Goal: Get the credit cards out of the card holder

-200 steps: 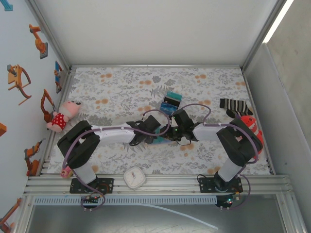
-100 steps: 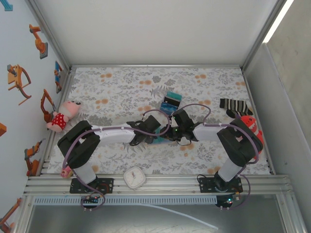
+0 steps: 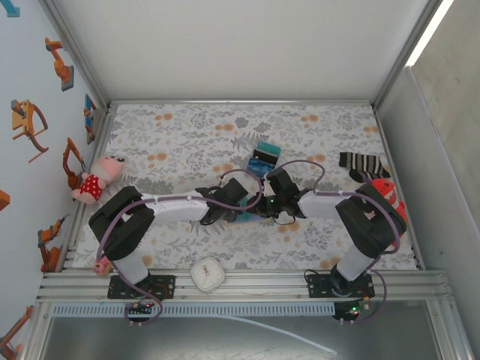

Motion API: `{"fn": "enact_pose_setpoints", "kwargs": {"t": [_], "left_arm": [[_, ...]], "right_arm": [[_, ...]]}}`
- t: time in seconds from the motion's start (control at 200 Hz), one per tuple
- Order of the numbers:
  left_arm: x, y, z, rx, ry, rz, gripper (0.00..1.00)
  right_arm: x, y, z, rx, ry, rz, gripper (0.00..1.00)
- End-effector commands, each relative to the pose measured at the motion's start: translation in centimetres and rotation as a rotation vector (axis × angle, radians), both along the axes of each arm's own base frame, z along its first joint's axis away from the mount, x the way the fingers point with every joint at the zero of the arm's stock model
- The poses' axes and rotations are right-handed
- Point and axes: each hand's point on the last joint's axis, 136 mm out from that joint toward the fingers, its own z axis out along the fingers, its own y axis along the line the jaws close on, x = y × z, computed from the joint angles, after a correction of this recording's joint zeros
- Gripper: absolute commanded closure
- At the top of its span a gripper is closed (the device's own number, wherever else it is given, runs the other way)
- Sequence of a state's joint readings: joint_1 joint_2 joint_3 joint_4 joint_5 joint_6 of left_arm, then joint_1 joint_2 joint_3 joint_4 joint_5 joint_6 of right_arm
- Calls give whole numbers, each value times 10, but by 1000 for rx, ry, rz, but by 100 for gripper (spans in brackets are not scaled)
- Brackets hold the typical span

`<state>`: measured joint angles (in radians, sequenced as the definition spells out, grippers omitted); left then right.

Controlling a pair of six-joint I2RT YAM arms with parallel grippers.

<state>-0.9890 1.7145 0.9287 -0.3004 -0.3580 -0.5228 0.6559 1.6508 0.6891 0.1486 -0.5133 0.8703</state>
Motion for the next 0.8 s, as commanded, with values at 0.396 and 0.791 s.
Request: {"fn": "enact_pose_setpoints", "kwargs": {"t": [0.396, 0.791], "left_arm": [[-24, 18, -30, 104, 115, -18, 40], [-24, 20, -30, 104, 111, -14, 40]], "right_arm": [[11, 14, 9, 65, -45, 25, 79], [13, 15, 6, 74, -51, 17, 89]]}}
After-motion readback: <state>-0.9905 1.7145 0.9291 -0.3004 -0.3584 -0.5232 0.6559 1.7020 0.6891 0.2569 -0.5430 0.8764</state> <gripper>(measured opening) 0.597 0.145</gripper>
